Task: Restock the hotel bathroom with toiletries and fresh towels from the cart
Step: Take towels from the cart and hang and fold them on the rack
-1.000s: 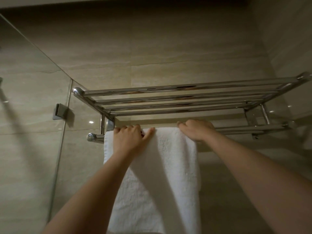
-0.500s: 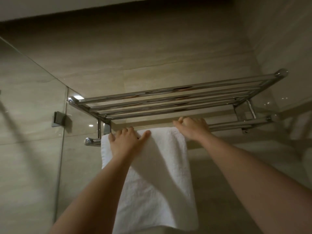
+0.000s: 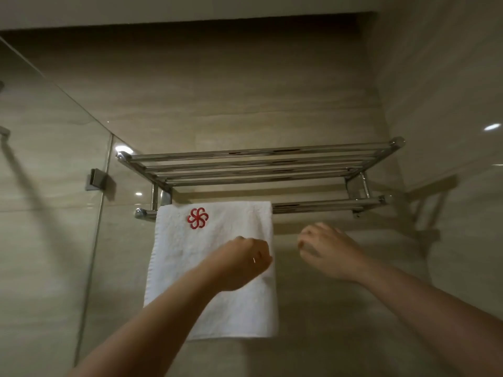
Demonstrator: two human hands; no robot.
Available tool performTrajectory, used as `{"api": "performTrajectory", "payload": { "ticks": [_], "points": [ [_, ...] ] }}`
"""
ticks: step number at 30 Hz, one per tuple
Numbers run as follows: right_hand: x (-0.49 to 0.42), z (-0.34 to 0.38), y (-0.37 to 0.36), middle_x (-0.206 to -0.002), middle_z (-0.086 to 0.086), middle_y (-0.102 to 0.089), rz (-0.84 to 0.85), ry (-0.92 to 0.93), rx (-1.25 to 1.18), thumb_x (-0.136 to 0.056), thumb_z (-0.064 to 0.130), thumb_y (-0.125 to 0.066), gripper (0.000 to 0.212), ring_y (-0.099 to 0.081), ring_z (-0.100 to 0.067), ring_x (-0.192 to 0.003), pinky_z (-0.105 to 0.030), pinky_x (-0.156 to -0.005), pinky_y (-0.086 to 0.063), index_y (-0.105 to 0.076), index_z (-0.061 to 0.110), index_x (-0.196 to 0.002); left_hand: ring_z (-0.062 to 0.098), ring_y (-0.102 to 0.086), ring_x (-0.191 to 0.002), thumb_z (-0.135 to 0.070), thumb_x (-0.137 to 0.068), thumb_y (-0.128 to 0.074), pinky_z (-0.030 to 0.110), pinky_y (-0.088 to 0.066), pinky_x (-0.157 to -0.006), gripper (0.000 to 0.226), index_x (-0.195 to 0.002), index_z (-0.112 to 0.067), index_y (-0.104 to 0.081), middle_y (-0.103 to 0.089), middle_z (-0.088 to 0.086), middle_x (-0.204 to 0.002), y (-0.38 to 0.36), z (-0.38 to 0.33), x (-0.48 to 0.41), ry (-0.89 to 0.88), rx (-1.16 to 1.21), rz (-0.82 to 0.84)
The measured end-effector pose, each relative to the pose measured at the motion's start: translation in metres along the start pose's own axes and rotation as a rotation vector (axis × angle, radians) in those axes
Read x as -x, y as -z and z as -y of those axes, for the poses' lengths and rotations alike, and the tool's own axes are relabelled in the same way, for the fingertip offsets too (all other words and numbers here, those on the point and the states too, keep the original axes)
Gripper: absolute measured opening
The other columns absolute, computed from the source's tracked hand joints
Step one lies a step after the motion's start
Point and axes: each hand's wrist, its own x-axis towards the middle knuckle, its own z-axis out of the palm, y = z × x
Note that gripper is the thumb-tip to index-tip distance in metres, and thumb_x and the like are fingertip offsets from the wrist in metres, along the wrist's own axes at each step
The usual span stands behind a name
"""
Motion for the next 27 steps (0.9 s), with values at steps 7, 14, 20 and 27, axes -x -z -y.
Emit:
{"api": "performTrajectory", "payload": {
  "ticks": [7, 14, 20, 27],
  "points": [
    [0.081, 0.007, 0.044, -0.118, -0.003, -0.055, 0.404, 0.013, 0.228, -0.095, 0.04, -0.039, 0.031, -0.053, -0.024, -0.111, -0.042, -0.091, -0.046, -0.058, 0.022, -0.112, 0.022, -0.057, -0.105, -0.034, -0.096, -0.043, 0.039, -0.046, -0.095, 0.033, -0.122, -0.017, -0.053, -0.059, 0.005, -0.121, -0.004, -0.07, 0.023, -0.042, 0.061, 0.383],
    [0.155, 0.028, 0.113, -0.111, -0.001, -0.059, 0.417, 0.004, 0.318, -0.095, 0.041, -0.038, 0.027, -0.056, -0.022, -0.101, -0.03, -0.072, -0.038, -0.057, 0.026, -0.108, 0.019, -0.056, -0.11, -0.047, -0.093, -0.043, 0.033, -0.044, -0.097, 0.04, -0.125, -0.025, -0.05, -0.06, 0.0, -0.123, 0.008, -0.138, 0.054, -0.261, 0.136, 0.398],
    [0.212, 0.062, 0.166, -0.108, 0.001, -0.061, 0.573, -0.203, 0.404, -0.094, 0.043, -0.04, 0.027, -0.056, -0.022, -0.096, -0.033, -0.075, -0.043, -0.055, 0.028, -0.11, 0.012, -0.053, -0.099, -0.049, -0.092, -0.043, 0.027, -0.043, -0.09, 0.04, -0.124, -0.026, -0.05, -0.063, -0.002, -0.117, 0.018, -0.179, 0.088, -0.436, 0.218, 0.405],
    [0.304, 0.116, 0.224, -0.099, 0.013, -0.061, 0.636, -0.453, 0.372, -0.094, 0.049, -0.037, 0.03, -0.056, -0.011, -0.091, -0.033, -0.078, -0.047, -0.054, 0.033, -0.113, 0.006, -0.06, -0.095, -0.056, -0.087, -0.043, 0.029, -0.049, -0.088, 0.039, -0.115, -0.032, -0.055, -0.063, -0.012, -0.109, 0.027, -0.198, 0.148, -0.619, 0.504, 0.322]
  ]
}}
